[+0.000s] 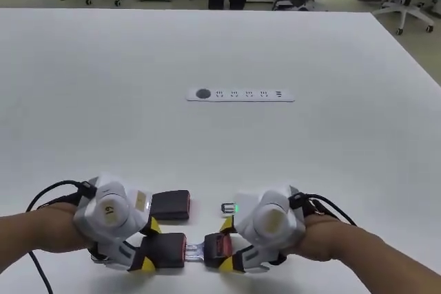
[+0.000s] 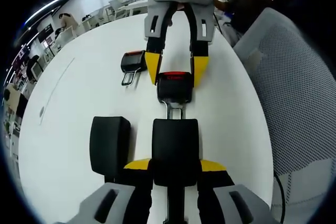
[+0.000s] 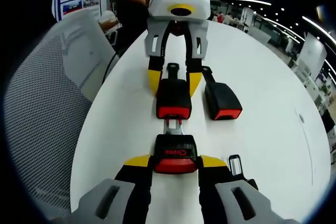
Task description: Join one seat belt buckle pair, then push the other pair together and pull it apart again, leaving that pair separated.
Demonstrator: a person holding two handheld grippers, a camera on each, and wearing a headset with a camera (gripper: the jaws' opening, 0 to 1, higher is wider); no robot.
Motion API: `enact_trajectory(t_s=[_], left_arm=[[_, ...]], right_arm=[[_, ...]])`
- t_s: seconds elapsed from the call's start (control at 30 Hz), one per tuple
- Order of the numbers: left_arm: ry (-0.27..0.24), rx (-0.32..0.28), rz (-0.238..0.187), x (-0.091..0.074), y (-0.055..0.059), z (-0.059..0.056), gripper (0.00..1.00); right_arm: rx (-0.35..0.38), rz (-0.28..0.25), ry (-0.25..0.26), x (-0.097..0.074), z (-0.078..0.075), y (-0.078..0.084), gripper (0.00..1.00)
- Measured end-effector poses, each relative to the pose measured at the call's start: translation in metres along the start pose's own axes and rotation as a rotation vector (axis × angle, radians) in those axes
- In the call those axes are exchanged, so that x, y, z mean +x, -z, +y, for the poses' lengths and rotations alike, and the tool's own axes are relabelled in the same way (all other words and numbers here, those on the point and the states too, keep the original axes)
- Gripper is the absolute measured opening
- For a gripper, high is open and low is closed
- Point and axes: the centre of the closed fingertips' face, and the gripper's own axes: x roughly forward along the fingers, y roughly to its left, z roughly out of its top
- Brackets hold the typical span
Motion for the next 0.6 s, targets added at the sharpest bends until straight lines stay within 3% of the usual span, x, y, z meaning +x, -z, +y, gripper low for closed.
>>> enact_trajectory(t_s=[0.6], left_arm=[[0.003, -0.016, -0.01, 0.0, 0.0005, -0.0001, 0.33]], right_arm=[[0.003, -0.013, 0.01, 0.0045, -0.0009, -0.0057, 0.31]])
